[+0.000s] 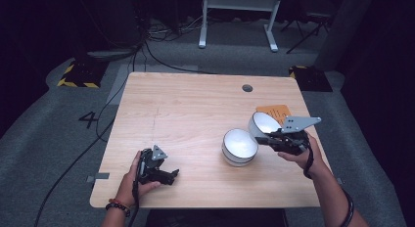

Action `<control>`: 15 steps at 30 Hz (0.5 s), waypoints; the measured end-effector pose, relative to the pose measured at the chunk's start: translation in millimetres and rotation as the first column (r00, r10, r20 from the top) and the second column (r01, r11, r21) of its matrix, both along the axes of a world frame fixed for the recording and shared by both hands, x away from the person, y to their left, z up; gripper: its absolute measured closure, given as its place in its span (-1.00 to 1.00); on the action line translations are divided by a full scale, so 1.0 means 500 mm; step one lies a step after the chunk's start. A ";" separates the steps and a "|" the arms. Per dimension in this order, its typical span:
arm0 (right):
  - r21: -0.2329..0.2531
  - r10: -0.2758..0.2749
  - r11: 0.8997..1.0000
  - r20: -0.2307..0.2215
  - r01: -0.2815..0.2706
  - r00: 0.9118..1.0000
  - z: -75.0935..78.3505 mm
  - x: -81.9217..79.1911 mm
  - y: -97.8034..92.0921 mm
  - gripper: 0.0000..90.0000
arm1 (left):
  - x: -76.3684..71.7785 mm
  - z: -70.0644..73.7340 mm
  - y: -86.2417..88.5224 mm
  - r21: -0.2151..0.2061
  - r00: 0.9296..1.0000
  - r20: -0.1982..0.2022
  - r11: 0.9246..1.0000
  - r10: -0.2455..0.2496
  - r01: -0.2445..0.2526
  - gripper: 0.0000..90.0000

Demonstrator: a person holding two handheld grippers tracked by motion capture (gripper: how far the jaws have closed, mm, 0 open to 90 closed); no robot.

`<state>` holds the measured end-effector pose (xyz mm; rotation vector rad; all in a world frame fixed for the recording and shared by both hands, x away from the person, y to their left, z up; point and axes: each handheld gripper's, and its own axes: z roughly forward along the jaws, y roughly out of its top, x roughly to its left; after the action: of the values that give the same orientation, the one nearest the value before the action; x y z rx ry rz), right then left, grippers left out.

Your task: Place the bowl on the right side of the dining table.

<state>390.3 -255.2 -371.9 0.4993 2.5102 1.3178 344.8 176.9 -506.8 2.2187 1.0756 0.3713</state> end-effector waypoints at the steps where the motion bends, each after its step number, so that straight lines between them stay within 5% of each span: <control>1: -0.002 -0.001 1.000 -0.001 0.001 1.000 0.000 0.000 -0.002 0.79 | 0.000 0.001 0.000 0.002 1.000 -0.004 1.000 -0.002 0.002 -0.99; 15: -0.007 -0.069 0.998 0.012 0.069 0.998 0.001 0.016 -0.036 0.80 | 0.000 0.000 0.000 0.002 1.000 -0.002 1.000 -0.001 0.001 -0.99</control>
<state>398.3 -273.4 -371.4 0.5698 2.4645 1.2827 344.8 177.1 -506.6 2.2219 1.0754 0.3693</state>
